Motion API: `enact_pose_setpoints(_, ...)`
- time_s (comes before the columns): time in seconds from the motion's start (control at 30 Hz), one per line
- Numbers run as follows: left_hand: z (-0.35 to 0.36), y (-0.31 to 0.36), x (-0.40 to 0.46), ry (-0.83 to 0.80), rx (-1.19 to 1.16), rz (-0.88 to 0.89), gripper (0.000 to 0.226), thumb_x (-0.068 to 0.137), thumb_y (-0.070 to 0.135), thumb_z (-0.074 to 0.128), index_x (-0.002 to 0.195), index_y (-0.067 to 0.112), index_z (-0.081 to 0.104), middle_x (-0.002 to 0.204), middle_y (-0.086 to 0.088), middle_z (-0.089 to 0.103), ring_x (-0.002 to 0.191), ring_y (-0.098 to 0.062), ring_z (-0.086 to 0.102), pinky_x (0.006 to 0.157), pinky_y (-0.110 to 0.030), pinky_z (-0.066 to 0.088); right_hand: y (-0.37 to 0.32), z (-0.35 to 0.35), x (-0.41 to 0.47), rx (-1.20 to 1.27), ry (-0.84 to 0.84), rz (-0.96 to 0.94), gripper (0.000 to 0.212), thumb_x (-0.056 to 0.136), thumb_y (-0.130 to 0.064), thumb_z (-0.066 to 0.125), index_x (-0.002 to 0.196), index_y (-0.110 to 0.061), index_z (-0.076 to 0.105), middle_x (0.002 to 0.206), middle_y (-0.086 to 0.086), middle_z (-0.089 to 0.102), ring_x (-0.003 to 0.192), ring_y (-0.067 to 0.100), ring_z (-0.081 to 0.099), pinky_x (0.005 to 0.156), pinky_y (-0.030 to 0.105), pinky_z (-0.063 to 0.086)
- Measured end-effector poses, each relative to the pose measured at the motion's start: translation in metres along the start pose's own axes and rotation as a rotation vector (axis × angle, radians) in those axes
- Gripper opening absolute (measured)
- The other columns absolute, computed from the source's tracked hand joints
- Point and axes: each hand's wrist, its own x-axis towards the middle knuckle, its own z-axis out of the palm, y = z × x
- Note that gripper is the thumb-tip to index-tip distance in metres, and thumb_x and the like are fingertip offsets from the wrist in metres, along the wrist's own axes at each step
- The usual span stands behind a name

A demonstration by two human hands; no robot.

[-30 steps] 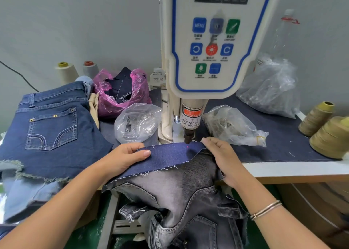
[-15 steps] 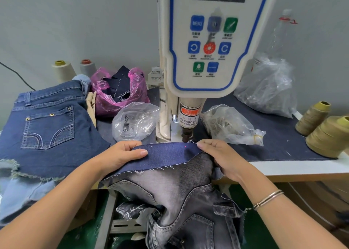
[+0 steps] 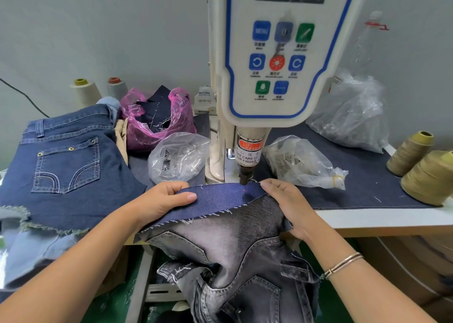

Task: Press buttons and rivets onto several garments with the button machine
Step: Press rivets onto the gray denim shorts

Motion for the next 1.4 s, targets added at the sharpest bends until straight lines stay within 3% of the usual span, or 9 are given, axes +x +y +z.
enact_pose_setpoints(0.6,0.001,-0.001,-0.001,0.011,-0.020,0.014,0.028,0.078,0.031,0.076,0.076,0.010,0.057,0.074,-0.007,0.058,0.063,-0.014,0.054,0.061,-0.024,0.042,-0.002,0.001,-0.002,0.033,-0.023,0.012,0.034,0.096,-0.023,0.052,0.070,-0.030,0.074,0.060,-0.009,0.064,0.056,-0.001,0.058,0.050,0.015,0.044)
enact_pose_setpoints(0.73,0.002,0.000,-0.001,-0.006,0.009,0.024,0.021,0.076,0.032,0.077,0.070,0.018,0.063,0.072,-0.004,0.060,0.063,-0.012,0.055,0.060,-0.021,0.044,-0.003,0.002,-0.004,0.008,0.004,0.039,0.031,0.095,-0.027,0.054,0.072,-0.030,0.073,0.062,-0.009,0.064,0.060,0.000,0.058,0.056,0.020,0.043)
enact_pose_setpoints(0.87,0.003,0.006,-0.004,-0.053,0.180,0.052,0.024,0.079,0.032,0.075,0.061,0.024,0.061,0.065,0.002,0.055,0.060,-0.008,0.051,0.057,-0.015,0.040,-0.001,0.003,-0.017,0.097,-0.056,0.034,0.024,0.094,-0.026,0.055,0.077,-0.021,0.070,0.077,0.004,0.065,0.071,0.011,0.059,0.060,0.023,0.046)
enact_pose_setpoints(1.0,0.012,0.028,-0.011,-0.198,0.404,0.124,0.005,0.091,0.016,0.066,0.086,0.015,0.065,0.085,0.005,0.065,0.078,-0.004,0.057,0.075,-0.013,0.042,-0.005,0.014,-0.040,0.196,-0.157,0.015,0.018,0.081,-0.033,0.061,0.072,-0.021,0.071,0.075,0.001,0.067,0.069,0.008,0.062,0.059,0.021,0.048)
enact_pose_setpoints(1.07,0.026,0.043,-0.014,-0.255,0.434,0.173,0.013,0.090,0.027,0.063,0.087,0.015,0.064,0.081,0.009,0.059,0.077,-0.003,0.052,0.076,-0.015,0.040,-0.009,0.022,-0.045,0.137,-0.140,-0.029,0.018,0.084,-0.030,0.061,0.071,-0.023,0.072,0.072,-0.003,0.066,0.070,0.005,0.060,0.061,0.019,0.047)
enact_pose_setpoints(1.17,0.050,0.059,-0.017,-0.297,0.595,0.226,0.023,0.088,0.043,0.056,0.068,0.032,0.055,0.066,0.016,0.042,0.065,-0.001,0.040,0.063,-0.017,0.033,-0.015,0.033,-0.049,-0.091,-0.103,-0.131,0.027,0.094,-0.022,0.055,0.072,-0.023,0.070,0.075,-0.004,0.063,0.075,0.005,0.055,0.071,0.023,0.042)
enact_pose_setpoints(1.23,0.058,0.062,-0.018,-0.290,0.676,0.281,0.032,0.094,0.035,0.057,0.064,0.029,0.046,0.061,0.014,0.035,0.059,-0.002,0.034,0.058,-0.019,0.029,-0.020,0.040,-0.054,-0.169,-0.103,-0.163,0.026,0.095,-0.020,0.053,0.074,-0.021,0.069,0.077,-0.005,0.063,0.077,0.004,0.056,0.074,0.021,0.042)
enact_pose_setpoints(1.3,0.057,0.062,-0.023,-0.277,0.613,0.287,0.028,0.096,0.025,0.057,0.069,0.020,0.050,0.064,0.013,0.040,0.060,-0.003,0.037,0.059,-0.020,0.031,-0.024,0.042,-0.061,-0.214,-0.079,-0.215,0.018,0.095,-0.018,0.054,0.085,-0.022,0.069,0.083,-0.011,0.066,0.082,0.000,0.059,0.076,0.014,0.044)
enact_pose_setpoints(1.4,0.048,0.061,-0.033,-0.249,0.457,0.253,0.034,0.089,0.029,0.057,0.079,-0.003,0.053,0.071,-0.003,0.046,0.067,-0.013,0.042,0.063,-0.025,0.034,-0.017,0.031,-0.088,-0.244,0.032,-0.399,0.020,0.093,-0.021,0.059,0.110,-0.031,0.059,0.106,-0.020,0.062,0.108,-0.002,0.055,0.091,0.011,0.040)
